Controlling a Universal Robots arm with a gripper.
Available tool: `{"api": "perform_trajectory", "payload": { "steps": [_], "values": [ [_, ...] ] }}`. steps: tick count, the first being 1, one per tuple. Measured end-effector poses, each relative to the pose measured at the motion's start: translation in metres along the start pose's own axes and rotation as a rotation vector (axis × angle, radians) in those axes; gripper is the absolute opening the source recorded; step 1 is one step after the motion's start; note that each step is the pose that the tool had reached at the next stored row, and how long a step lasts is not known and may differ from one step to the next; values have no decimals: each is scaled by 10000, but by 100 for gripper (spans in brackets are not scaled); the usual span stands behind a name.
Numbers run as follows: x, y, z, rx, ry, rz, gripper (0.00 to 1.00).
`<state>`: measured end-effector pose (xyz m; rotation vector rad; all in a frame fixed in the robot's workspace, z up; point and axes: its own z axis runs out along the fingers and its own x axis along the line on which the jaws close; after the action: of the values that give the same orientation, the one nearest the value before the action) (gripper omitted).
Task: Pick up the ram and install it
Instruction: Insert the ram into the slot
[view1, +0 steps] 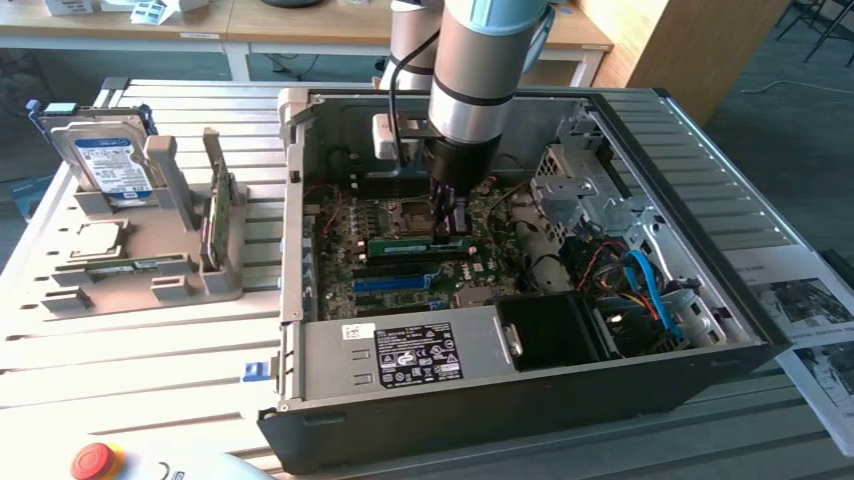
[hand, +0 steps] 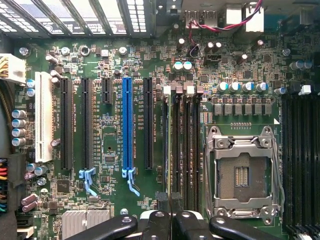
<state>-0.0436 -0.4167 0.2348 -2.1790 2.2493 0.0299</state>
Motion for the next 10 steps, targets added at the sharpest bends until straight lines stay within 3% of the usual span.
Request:
{"api": "perform_trajectory", "payload": {
  "steps": [10],
  "values": [
    [-10,0,9,-1,1,-2,12]
  ]
}}
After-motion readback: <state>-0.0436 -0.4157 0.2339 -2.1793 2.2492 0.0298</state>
